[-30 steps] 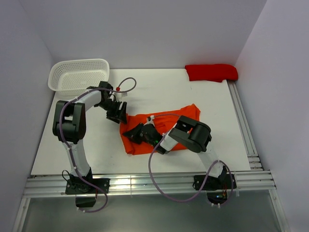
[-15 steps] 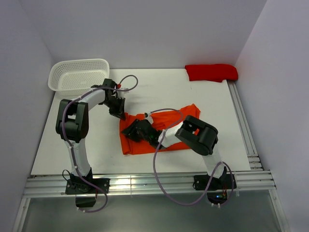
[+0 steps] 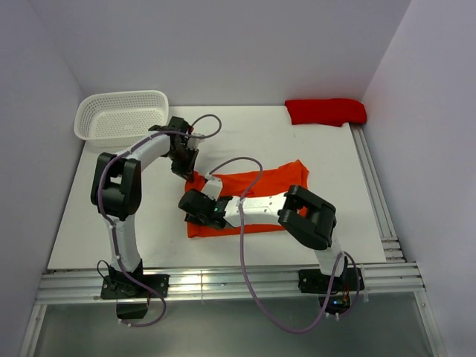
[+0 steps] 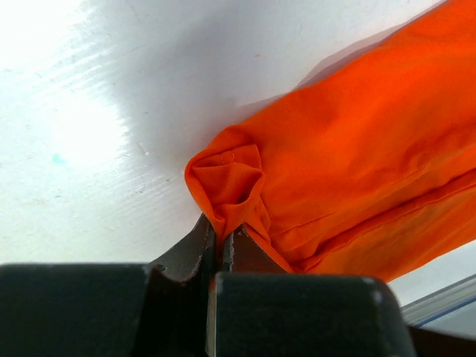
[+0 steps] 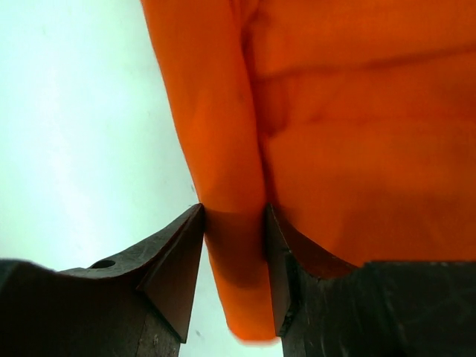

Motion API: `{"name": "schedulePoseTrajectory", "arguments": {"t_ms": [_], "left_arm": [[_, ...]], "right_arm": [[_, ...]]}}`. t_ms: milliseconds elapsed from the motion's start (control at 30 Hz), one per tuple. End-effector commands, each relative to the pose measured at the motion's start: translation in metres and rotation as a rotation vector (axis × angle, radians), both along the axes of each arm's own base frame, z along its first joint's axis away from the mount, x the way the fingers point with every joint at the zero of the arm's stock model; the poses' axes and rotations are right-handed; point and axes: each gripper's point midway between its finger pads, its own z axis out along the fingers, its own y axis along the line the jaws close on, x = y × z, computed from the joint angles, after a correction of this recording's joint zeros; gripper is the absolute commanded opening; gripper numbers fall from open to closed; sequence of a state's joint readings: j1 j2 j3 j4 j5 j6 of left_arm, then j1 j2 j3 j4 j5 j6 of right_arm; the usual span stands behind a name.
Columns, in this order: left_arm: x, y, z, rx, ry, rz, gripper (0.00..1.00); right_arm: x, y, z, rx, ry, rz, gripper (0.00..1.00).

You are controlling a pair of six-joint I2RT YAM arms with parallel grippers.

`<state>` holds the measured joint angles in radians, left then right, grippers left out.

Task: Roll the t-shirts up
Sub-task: Roll the tshirt

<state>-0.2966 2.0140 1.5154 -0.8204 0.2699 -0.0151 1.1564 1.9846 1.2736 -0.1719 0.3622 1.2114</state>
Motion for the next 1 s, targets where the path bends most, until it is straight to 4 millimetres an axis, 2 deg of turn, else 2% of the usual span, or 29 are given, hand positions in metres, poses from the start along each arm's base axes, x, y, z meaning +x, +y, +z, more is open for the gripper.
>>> {"name": "schedulePoseTrajectory", "arguments": {"t_ms": [0, 33, 233, 333, 400, 600, 800, 867, 933, 967], "left_arm": [[0.016, 0.002, 0.009, 0.042, -0.052, 0.004, 0.00], [0.017, 0.002, 0.009, 0.047, -0.052, 0.004, 0.00], [0.018, 0.001, 0.005, 0.075, -0.040, 0.001, 0.00], [0.018, 0.000, 0.001, 0.090, -0.029, -0.002, 0.00], [0.017, 0.000, -0.002, 0.101, -0.021, -0.006, 0.00], [0.016, -0.003, -0.003, 0.121, -0.024, -0.019, 0.00], [0.014, -0.004, -0.004, 0.129, -0.017, -0.028, 0.00], [0.015, -0.004, -0.003, 0.130, -0.017, -0.028, 0.00], [0.014, -0.005, -0.004, 0.133, -0.015, -0.029, 0.00], [0.013, -0.005, -0.005, 0.136, -0.011, -0.030, 0.00]], "right_arm": [[-0.012, -0.021, 0.003, -0.186, -0.017, 0.021, 0.46], [-0.017, -0.014, 0.007, -0.183, -0.020, 0.034, 0.46], [-0.039, -0.002, -0.005, -0.168, 0.016, 0.093, 0.45], [-0.042, 0.006, -0.006, -0.148, 0.029, 0.118, 0.45], [-0.042, -0.002, -0.007, -0.192, 0.028, 0.109, 0.45], [-0.032, -0.013, 0.027, -0.260, -0.035, 0.091, 0.46], [-0.024, 0.004, 0.059, -0.248, -0.088, 0.134, 0.49], [-0.019, 0.005, 0.056, -0.287, -0.093, 0.144, 0.50], [-0.009, 0.013, 0.065, -0.287, -0.123, 0.136, 0.50], [-0.004, 0.010, 0.053, -0.332, -0.119, 0.141, 0.50]]}}
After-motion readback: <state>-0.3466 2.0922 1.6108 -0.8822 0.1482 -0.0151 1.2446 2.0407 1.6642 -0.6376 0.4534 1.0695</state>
